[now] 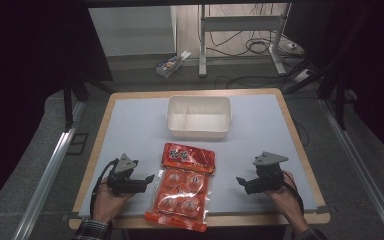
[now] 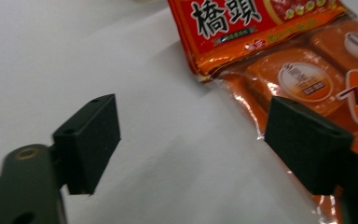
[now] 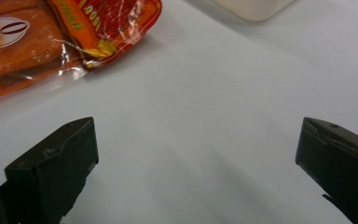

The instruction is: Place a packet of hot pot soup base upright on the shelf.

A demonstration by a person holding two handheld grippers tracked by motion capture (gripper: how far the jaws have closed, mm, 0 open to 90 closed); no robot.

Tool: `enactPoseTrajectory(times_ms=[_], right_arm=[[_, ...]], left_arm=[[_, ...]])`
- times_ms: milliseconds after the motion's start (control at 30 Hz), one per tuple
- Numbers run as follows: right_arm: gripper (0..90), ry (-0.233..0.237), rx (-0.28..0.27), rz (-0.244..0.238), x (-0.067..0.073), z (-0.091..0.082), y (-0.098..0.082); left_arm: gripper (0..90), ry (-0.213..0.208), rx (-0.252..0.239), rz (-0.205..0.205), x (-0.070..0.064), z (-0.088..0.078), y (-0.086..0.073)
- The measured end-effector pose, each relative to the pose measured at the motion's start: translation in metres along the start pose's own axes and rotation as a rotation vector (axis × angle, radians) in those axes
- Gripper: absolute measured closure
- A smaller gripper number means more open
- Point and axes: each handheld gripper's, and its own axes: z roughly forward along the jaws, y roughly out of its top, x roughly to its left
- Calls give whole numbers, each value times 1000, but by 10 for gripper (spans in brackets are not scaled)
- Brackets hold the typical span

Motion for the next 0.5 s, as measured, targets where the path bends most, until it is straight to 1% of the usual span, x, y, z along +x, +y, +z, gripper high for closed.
enactPoseTrajectory(times_ms=[33, 67, 100, 133, 167, 233, 267, 300, 333, 367, 400, 433, 467, 500], right_arm=[[0, 3, 1, -2, 0, 1, 0], [0, 4, 5, -4, 0, 1, 0], [0, 4, 5, -4, 0, 1, 0], [0, 4, 10, -6, 1, 2, 0], [0, 3, 7, -4, 1, 2, 0], [0, 4, 3, -5, 1, 2, 0], [0, -1, -8, -5, 2, 2, 0], [0, 0, -12, -4, 1, 2, 0], [0, 0, -16, -1, 1, 2, 0], [0, 1, -16, 4, 2, 2, 0], [0, 3, -17, 11, 2, 2, 0], [0, 3, -17, 11, 2, 2, 0], [0, 6, -23, 20, 2, 2, 1], [0, 6, -29, 25, 3, 2, 2]], left_arm=[[247, 0, 0, 0, 0, 0, 0], [273, -14, -1, -4, -1, 0, 2], [305, -14, -1, -4, -1, 0, 2], [328, -29, -4, -6, -3, 1, 3], [353, -33, -4, -5, -3, 2, 4], [431, -38, -7, 0, -4, 2, 5], [461, -49, -8, 7, -5, 4, 8], [503, -49, -8, 7, -5, 4, 8], [548, -63, -9, 14, -6, 7, 10], [588, -67, -3, 19, -7, 9, 11], [645, -71, 5, 28, -8, 12, 12], [697, -71, 5, 28, -8, 12, 12], [747, -88, 17, 35, -9, 17, 14], [796, -95, 24, 38, -10, 19, 15]])
